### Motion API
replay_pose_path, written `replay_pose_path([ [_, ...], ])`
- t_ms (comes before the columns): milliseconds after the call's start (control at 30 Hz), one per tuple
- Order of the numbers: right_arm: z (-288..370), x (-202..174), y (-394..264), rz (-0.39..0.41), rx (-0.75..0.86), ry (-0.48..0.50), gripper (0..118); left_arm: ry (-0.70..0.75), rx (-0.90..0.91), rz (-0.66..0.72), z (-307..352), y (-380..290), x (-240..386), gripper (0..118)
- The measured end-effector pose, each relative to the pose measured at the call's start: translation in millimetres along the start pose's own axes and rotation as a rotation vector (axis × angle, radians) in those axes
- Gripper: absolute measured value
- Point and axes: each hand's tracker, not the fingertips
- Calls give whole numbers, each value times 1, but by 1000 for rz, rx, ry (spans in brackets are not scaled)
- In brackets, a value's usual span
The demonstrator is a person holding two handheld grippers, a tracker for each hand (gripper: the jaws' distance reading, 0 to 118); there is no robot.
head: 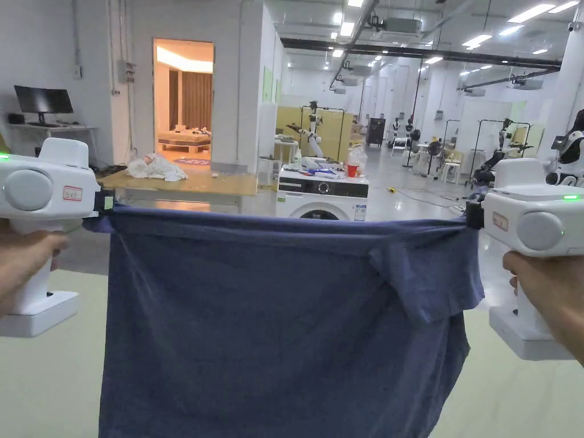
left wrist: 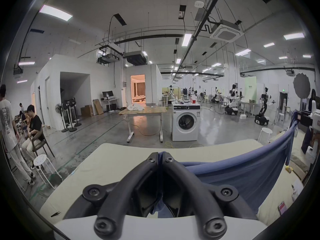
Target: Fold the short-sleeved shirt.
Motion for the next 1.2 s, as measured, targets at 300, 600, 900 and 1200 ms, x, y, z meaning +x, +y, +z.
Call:
replay_pose_path([
  [300,-30,-5,83,38,85,-51,5,38,94,-26,-10,80,-3,0],
  [600,-35,-10,75,92,80,-66,5,43,94,-77,-9,81,-3,0],
  [900,2,-24,-42,117,-40,-31,5,-13,-17,-34,3,-54,-10,0],
  [1200,77,-26,-159,106,-140,35,5,-61,-167,94,66,-211,-26,0],
])
